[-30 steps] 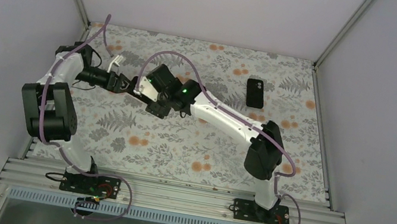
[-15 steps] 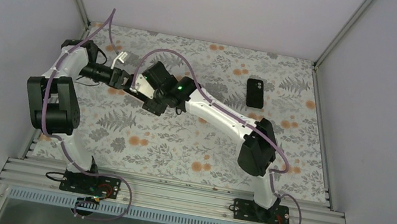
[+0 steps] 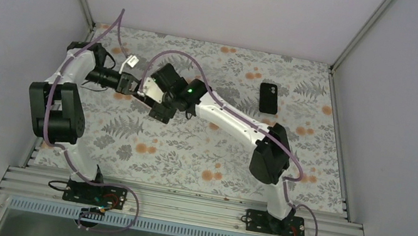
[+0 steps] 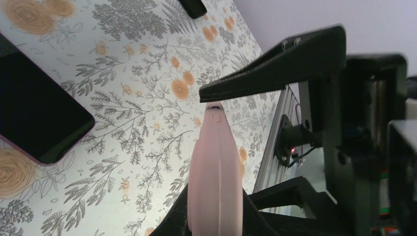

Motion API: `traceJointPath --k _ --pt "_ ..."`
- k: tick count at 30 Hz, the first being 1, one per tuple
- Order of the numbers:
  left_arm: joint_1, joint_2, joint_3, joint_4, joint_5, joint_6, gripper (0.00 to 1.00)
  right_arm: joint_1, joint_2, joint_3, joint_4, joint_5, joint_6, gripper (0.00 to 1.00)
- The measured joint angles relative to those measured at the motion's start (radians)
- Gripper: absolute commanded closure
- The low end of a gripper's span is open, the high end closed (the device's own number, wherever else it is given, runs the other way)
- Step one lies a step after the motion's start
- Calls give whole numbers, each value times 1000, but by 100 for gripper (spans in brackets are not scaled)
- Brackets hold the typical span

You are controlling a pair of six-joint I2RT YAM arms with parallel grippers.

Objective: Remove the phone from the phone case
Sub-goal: Pick up the phone at the center of the board, then remove the phone case from the phone.

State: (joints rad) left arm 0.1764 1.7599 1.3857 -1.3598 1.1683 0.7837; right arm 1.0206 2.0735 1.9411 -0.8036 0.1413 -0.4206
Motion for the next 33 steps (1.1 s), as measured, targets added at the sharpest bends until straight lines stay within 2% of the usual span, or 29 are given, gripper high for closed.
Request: traceJointPath --k 4,8,18,26,33 --pt "-33 -3 13 2 -28 42 98 -30 -20 7 -21 -108 -2 0" --pt "-68 -27 74 4 -66 85 98 -101 -124 -48 -75 -258 -18 0" --pt "-195 -133 262 4 -73 193 98 -418 -450 -161 -159 -661 -86 0" --pt "-336 -159 296 -4 -44 226 98 -475 -511 -314 -107 -759 -106 0" --pt "-349 -159 299 -5 -44 226 98 -513 -511 -347 -54 -779 -106 1"
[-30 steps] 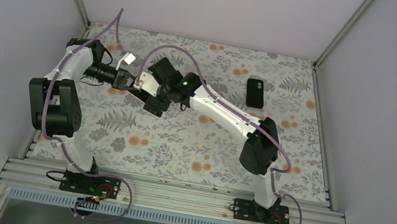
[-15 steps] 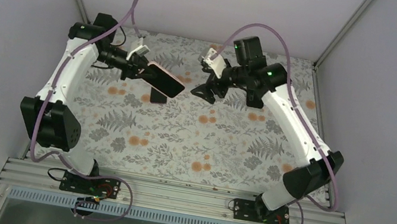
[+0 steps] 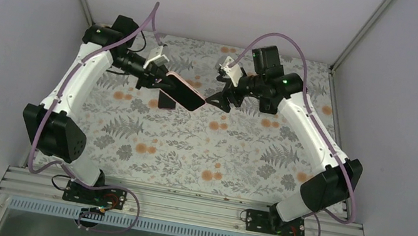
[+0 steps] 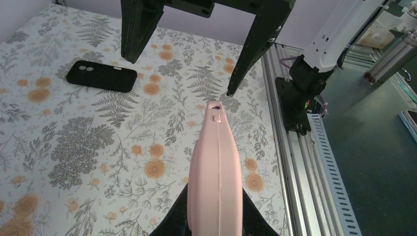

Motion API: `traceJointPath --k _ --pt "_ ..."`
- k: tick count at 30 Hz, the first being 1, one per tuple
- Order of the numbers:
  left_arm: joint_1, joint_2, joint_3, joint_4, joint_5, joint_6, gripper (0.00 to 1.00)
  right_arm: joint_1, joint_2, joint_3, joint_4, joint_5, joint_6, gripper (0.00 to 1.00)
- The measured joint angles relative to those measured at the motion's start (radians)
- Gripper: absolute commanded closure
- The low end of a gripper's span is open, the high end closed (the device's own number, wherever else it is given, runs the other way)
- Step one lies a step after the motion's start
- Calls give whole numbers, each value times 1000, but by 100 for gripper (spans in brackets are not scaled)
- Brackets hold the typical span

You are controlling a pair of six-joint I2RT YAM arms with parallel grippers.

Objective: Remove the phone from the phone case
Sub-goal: Remove the phone case from the phone.

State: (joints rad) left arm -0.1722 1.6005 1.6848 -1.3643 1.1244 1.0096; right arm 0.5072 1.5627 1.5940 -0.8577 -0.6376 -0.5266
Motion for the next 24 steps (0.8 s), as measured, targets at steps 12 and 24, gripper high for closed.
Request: traceJointPath --k 12,24 --pt "0 -21 14 -3 -15 -5 98 -13 22 -21 18 -46 -4 4" --pt "0 -21 26 -3 -16 -7 98 -16 30 -32 20 -60 -4 6"
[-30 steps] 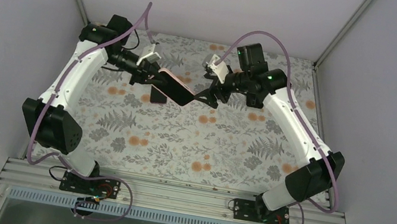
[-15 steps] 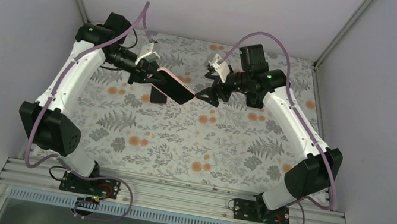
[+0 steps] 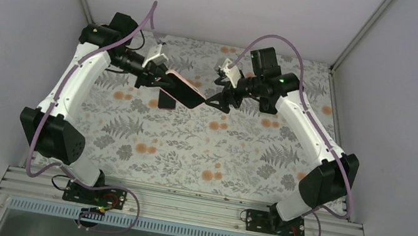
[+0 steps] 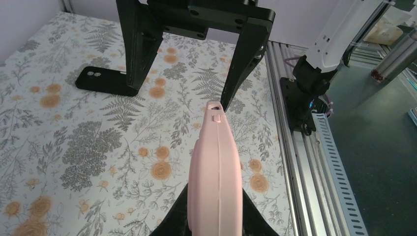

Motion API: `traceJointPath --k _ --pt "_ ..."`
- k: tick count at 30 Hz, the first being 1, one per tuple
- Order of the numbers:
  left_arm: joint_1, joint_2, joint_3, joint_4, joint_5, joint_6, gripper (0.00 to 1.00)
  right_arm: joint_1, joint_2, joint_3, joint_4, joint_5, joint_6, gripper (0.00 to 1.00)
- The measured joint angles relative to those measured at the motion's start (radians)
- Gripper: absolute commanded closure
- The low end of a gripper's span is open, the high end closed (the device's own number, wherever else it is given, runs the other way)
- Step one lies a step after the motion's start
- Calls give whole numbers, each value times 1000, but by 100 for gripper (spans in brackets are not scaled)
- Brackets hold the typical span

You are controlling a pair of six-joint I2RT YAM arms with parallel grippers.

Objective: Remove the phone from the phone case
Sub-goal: Remove the phone case from the phone.

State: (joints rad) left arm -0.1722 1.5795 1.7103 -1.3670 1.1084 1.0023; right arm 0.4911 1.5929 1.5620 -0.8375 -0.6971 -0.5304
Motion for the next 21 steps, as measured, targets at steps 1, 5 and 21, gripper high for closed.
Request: traceJointPath --k 1,5,21 --pt "0 0 0 0 0 0 98 -2 1 0 0 0 0 6" --pt "0 0 0 4 -4 1 98 -7 5 0 2 -2 2 6" --pt "0 -1 -27 57 -51 8 98 -21 106 65 -28 -12 5 9"
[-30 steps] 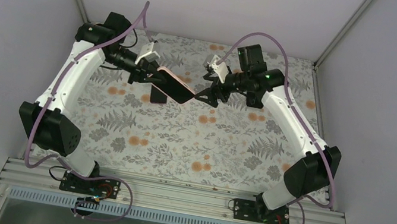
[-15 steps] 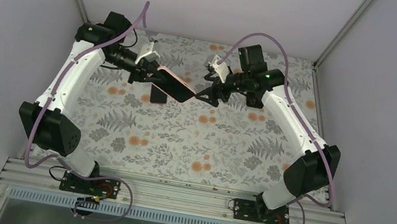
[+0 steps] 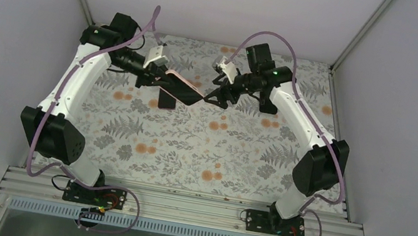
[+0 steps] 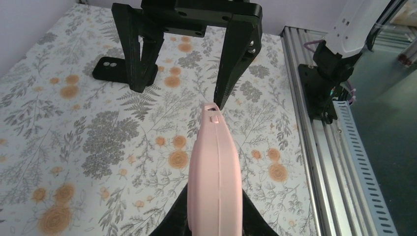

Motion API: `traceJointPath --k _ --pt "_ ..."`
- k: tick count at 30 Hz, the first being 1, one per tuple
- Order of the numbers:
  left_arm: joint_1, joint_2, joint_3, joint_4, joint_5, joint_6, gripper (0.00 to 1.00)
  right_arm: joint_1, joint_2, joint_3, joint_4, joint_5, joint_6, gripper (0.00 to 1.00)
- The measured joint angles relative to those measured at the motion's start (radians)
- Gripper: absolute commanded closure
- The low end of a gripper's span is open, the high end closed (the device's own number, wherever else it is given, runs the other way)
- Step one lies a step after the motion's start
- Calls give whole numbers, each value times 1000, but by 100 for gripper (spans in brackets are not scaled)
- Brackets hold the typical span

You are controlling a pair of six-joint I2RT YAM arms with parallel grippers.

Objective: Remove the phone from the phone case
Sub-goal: Remove the phone case from the phone.

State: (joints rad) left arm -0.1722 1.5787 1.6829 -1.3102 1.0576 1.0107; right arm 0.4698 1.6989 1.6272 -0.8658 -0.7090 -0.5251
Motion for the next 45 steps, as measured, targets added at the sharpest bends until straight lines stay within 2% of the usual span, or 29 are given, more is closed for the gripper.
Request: traceJointPath --k 7,8,12,45 --pt "-5 0 -8 33 -32 2 98 0 49 52 -21 40 3 9" --pt "-6 0 -8 39 -35 3 98 0 56 67 -31 49 2 12" --pt "-8 0 -8 65 -45 3 98 0 76 103 -49 70 2 12" --pt "-31 -2 -8 82 -63 4 98 14 108 180 -66 204 8 12"
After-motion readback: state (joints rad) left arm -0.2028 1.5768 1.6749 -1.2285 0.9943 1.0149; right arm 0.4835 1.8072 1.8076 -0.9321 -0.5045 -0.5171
